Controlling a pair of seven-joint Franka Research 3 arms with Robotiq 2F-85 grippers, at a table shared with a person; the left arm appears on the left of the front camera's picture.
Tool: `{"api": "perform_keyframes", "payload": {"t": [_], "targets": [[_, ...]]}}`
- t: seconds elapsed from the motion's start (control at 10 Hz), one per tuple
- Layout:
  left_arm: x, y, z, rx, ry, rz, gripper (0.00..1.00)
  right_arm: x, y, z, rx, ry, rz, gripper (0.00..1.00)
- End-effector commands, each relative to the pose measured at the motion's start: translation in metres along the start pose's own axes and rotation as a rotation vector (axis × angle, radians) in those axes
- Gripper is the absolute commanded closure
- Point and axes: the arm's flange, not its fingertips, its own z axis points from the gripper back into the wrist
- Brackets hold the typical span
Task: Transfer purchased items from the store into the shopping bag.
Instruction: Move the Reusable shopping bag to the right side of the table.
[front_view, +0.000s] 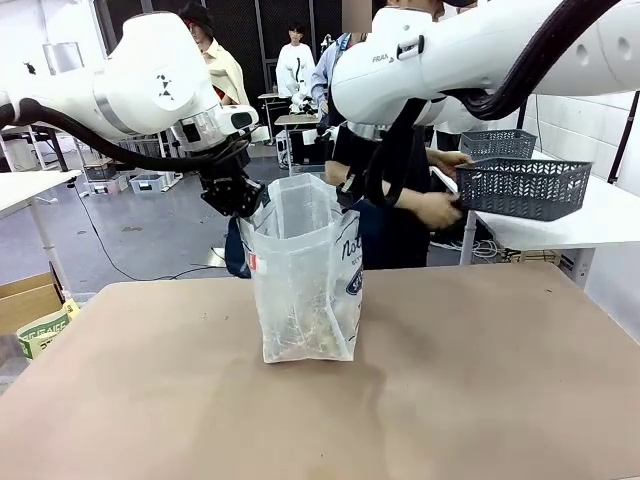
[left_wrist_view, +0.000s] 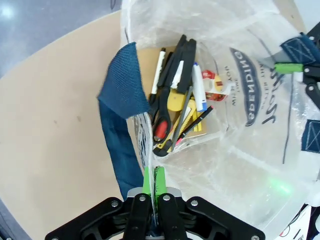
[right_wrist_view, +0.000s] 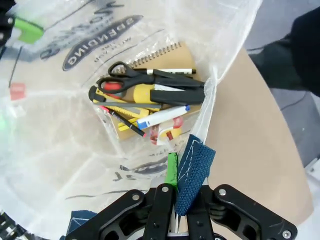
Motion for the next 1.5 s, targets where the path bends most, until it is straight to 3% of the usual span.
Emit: {"api": "perform_keyframes", "payload": {"t": [0.0,0.3,0.4,0.5,0.7,0.9,1.2,1.4], "targets": [[0.006,-0.006,0.001,-0.056,-0.043,0.014,1.0,0.019,-0.002,0.001,0.014,0.001,-0.058,1.0],[0.012,-0.007,0.0,-0.124,-0.04,0.016,1.0,0.041,0.0,-0.001,0.046,0.03,-0.086,1.0],[0.005,-0.008,-0.005,-0.049,-0.021,0.014,1.0,0.03,-0.005,0.006,0.036,0.072,-0.095,1.0],[0.005,-0.008,-0.005,-0.049,-0.021,0.014,1.0,0.025,0.002,-0.007,0.042,0.013,-0.078,1.0],[0.006,-0.008,-0.008,-0.067,-0.017,0.019,1.0,0.025,0.0,-0.006,0.049,0.037,-0.082,1.0],[0.009,-0.016,-0.005,-0.071,-0.007,0.087,1.0,0.033,0.001,-0.011,0.078,0.07,-0.296,1.0],[0.009,-0.03,0.007,0.001,-0.005,0.136,1.0,0.043,0.004,-0.01,0.101,0.127,-0.466,1.0],[0.012,-0.041,0.002,0.05,0.045,0.128,1.0,0.048,0.001,-0.011,0.09,0.144,-0.506,1.0]]}}
